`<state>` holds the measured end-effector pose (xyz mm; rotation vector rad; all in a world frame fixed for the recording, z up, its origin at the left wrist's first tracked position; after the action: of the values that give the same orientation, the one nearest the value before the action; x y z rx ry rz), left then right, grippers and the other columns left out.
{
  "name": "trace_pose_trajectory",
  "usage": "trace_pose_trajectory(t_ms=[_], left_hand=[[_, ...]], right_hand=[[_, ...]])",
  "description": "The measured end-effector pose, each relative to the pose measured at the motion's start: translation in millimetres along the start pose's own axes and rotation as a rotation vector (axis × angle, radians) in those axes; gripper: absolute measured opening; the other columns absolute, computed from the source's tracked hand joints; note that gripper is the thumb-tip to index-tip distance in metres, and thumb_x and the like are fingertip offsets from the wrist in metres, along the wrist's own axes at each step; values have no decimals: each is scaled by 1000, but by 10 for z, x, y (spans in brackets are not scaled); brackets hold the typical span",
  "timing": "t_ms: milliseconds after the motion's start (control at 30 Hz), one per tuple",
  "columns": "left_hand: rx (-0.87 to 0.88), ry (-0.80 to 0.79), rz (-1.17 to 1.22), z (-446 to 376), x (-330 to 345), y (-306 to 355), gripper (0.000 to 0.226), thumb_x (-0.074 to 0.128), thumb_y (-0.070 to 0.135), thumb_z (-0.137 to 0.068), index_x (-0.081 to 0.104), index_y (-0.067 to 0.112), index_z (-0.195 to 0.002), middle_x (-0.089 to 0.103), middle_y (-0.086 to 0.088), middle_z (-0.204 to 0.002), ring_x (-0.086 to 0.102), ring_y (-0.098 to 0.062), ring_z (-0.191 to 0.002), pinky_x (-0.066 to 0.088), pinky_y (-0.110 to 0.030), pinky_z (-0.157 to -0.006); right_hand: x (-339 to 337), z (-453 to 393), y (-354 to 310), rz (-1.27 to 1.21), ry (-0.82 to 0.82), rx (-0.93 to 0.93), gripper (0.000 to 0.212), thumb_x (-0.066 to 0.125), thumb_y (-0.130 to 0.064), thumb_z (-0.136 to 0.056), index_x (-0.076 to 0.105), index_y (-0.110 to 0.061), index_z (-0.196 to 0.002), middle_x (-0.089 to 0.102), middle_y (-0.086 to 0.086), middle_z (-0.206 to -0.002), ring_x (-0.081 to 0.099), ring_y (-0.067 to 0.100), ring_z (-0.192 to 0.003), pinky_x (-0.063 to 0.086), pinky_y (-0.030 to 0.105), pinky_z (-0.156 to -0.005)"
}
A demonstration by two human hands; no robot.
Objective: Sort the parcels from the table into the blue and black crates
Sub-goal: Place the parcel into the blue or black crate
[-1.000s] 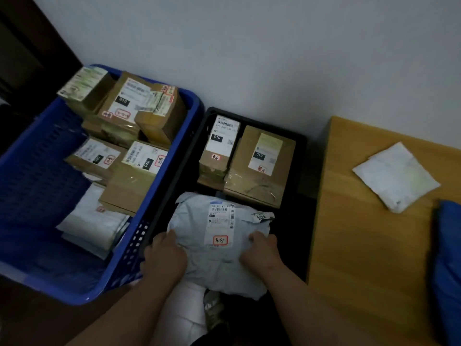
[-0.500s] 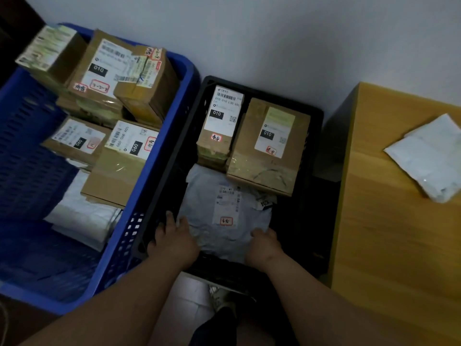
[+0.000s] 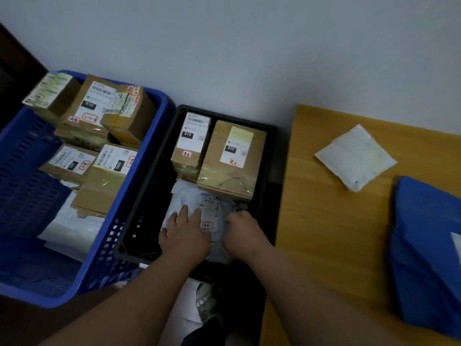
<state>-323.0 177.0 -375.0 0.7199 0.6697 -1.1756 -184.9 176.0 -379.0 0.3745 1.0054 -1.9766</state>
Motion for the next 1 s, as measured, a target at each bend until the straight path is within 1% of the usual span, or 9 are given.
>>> trace_pose_trajectory(t_ms=[167,267,400,500,567,633,733,800,1000], left_hand=[[70,99,8,474,-158,722,64,42,48,-96,17,33,-153,5,1,-164,5,-24,-149,13,-45,-118],[133,153,35,790,-208,1211,62,43,48,-96,20,33,-152,10,1,-162,7,-23,-149,15,-44,-117],[209,174,32,1176,-143,1856,61,42,50,-97,20,33,-152,11,2,-163,7,-25,-149,15,-46,-117],[260,128,32,1446,59,2314,62,42,50,-98,18,33,-153,9,4,-163,6,-24,-150,15,-47,-118],[287,104,32,1612,215,2593,62,42,50,-98,19,33,-154,10,4,-163,7,-23,-150,16,-47,-118],[294,75,37,1738,370,2794,61,41,52,-99,20,33,-153,14,5,-162,9,-22,-149,18,-46,-117],[301,-6,66,1883,638,3012,62,42,52,-98,22,31,-153,21,4,-160,20,-25,-147,26,-46,-116],[300,-96,159,1957,804,3108,64,45,48,-98,23,25,-153,27,-1,-158,30,-27,-142,33,-45,-113],[141,-300,501,2136,1107,3212,68,51,35,-100,16,12,-155,29,-10,-157,36,-30,-139,36,-39,-112]], right_hand=[[-737,608,145,71,207,-168,31,57,-19,-93,59,-14,-123,47,6,-128,49,26,-117,46,38,-97],[-1137,973,441,120,319,-196,33,55,-23,-95,58,-19,-127,50,2,-128,49,23,-118,45,35,-96],[-1559,1451,1083,189,433,-153,37,51,-25,-95,54,-25,-132,47,-3,-134,43,21,-126,35,35,-104],[-1837,1831,1728,240,493,-40,41,50,-23,-94,50,-25,-135,41,-1,-142,34,22,-135,26,36,-111],[-1953,2045,2243,260,461,116,49,48,-28,-95,38,-25,-144,22,6,-158,15,29,-147,17,44,-118],[-1972,2241,2743,252,383,281,64,51,-39,-94,25,-25,-151,2,7,-164,0,34,-150,9,51,-121],[-1822,2504,3339,226,201,408,92,55,-60,-87,4,-29,-157,-9,3,-165,-5,36,-150,3,59,-120],[-1700,2602,3541,216,125,395,97,55,-64,-85,-5,-36,-156,-13,-1,-165,-6,33,-151,1,62,-119],[-1705,2695,3621,151,112,314,84,52,-56,-87,7,-40,-155,-5,-7,-165,-1,26,-151,0,61,-118]])
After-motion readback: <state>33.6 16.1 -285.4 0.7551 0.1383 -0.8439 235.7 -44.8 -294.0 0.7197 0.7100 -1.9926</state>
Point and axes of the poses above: each hand's wrist, its own z-axis away from the middle knuckle, its own x-axis out of the palm, y = z × x, the point moved 8 cm from there along -z, towards the middle knuckle
